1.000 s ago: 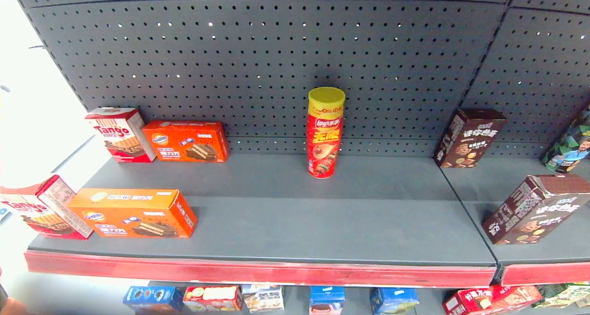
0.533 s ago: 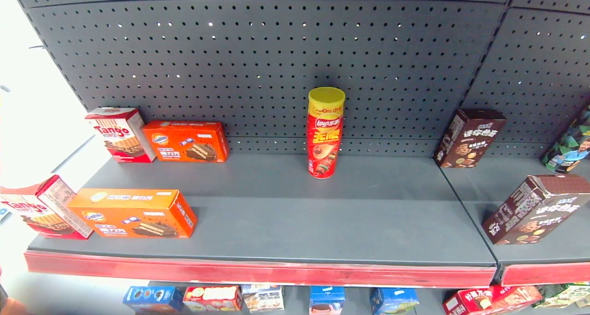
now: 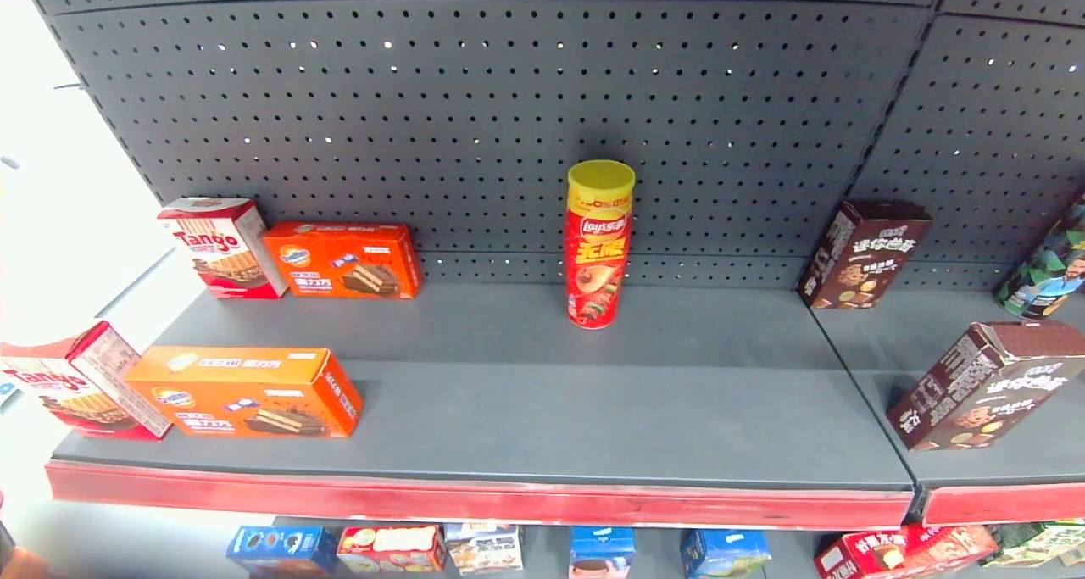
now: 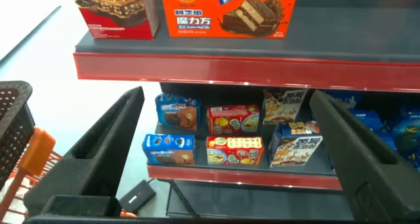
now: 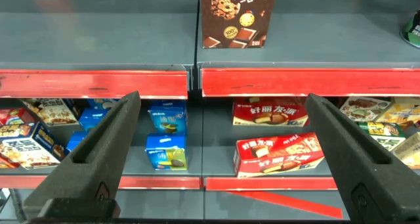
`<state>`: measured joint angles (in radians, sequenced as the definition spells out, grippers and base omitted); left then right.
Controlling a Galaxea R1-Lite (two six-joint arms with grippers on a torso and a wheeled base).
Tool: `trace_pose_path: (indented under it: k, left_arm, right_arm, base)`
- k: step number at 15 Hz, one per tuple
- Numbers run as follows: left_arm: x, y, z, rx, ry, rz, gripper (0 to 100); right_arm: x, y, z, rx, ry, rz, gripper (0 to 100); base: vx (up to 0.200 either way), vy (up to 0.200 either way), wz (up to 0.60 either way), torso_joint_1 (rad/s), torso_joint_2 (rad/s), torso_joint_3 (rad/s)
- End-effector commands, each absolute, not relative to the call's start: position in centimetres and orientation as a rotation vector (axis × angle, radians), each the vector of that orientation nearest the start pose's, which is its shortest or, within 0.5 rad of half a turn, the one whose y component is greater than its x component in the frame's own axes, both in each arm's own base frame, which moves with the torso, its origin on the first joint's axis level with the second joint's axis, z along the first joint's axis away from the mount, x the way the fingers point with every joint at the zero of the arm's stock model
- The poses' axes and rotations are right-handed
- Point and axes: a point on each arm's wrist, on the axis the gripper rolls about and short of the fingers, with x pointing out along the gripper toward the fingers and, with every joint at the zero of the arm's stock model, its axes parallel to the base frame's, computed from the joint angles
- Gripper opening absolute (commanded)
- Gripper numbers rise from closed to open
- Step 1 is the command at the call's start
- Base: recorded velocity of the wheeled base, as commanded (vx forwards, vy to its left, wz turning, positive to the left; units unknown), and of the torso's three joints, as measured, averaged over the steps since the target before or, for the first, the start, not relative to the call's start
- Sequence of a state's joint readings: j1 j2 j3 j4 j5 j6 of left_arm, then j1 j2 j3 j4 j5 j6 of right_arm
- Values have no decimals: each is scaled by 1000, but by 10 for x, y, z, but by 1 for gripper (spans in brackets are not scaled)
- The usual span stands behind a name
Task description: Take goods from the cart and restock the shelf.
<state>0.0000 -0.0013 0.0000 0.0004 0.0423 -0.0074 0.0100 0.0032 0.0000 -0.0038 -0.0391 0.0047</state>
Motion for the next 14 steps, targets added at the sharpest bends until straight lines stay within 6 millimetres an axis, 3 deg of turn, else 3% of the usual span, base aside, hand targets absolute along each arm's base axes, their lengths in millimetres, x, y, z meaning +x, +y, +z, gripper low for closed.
trace_pose_path:
  k: [1,12,14]
  left_arm:
    - [-23,1,75,-8,0,43,100]
    - [-23,1,75,-8,0,43,100]
    - [-23,1,75,-8,0,43,100]
  right_arm:
    - [-22,-1,76,5,0,-29,100]
    - [-22,-1,76,6,0,-28,100]
    - [-22,-1,76,6,0,-29,100]
  base:
    - [0,0,600,-7,2,2]
    - [0,0,600,3,3,3]
    - [0,0,0,0,0,0]
